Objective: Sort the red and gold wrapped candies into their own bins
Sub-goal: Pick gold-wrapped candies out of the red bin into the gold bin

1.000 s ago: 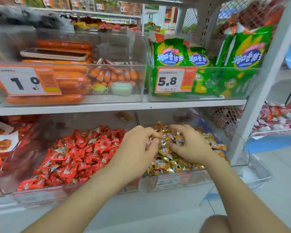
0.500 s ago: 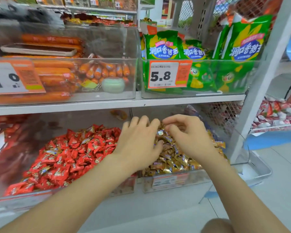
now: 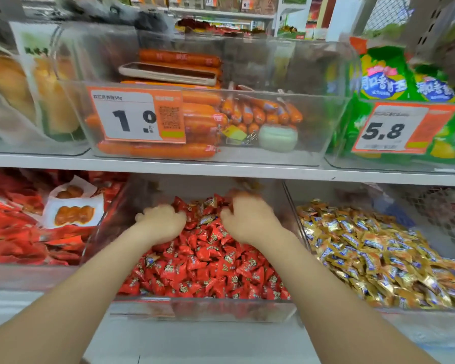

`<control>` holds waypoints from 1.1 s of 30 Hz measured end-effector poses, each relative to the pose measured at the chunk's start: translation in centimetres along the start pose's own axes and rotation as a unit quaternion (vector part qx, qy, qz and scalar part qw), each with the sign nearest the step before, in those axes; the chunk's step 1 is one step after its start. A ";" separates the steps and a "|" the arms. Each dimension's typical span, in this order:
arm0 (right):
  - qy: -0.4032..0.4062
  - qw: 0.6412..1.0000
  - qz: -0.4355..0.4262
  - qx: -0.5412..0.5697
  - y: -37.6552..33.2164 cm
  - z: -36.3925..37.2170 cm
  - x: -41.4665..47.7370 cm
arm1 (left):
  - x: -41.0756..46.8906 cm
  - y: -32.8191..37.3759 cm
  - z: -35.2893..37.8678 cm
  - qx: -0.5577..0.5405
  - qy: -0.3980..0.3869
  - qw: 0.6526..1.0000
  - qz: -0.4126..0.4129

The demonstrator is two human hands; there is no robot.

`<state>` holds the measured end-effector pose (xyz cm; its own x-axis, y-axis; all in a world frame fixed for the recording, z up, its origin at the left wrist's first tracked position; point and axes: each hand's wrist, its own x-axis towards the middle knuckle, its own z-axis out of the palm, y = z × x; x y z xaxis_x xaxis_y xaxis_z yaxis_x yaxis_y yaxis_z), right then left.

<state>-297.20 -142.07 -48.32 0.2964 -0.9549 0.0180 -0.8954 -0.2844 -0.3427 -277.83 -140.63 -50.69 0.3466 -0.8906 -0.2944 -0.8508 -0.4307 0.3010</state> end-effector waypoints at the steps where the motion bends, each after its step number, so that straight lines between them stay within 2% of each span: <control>1: -0.005 1.000 -0.011 0.016 -0.2 0.7 1.2 | 0.6 -0.1 0.0 -0.014 -0.004 1.000 0.008; 5: -0.064 0.996 -0.028 0.058 -1.8 3.3 4.6 | 3.1 -0.4 0.8 -0.090 -0.020 0.995 0.025; 8: -0.138 0.990 -0.025 0.016 -2.7 4.2 6.5 | 5.1 -0.4 1.4 -0.126 0.025 0.991 0.025; 12: -0.203 0.978 -0.038 -0.022 -2.9 4.2 8.5 | 4.8 0.0 0.8 -0.176 0.027 0.984 0.011; 14: -0.220 0.975 -0.040 -0.010 -3.0 3.9 8.7 | 4.4 0.6 0.5 -0.206 0.013 0.978 0.016; 17: -0.234 0.970 -0.023 0.058 -2.8 3.5 8.2 | 4.8 0.9 0.8 -0.280 -0.007 0.960 -0.017; 22: -0.222 0.960 0.001 0.170 -3.2 2.8 6.4 | 4.7 0.3 0.8 -0.441 -0.067 0.893 -0.066; 28: -0.161 0.958 -0.023 0.238 -3.1 1.2 4.3 | 1.8 0.3 -0.8 -0.534 -0.003 0.841 0.084; 30: -0.120 0.963 -0.061 0.234 -2.7 0.0 2.7 | -0.1 0.6 -1.1 -0.537 0.028 0.835 0.118; 33: -0.060 0.970 -0.131 0.194 -1.6 -1.9 -0.4 | -2.9 1.1 -0.7 -0.472 0.058 0.860 0.185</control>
<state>-296.46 -141.42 -46.00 0.5536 -0.8312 0.0506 -0.5986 -0.4395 -0.6697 -279.52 -138.66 -48.88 0.2046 -0.9772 0.0567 -0.2309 0.0081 0.9729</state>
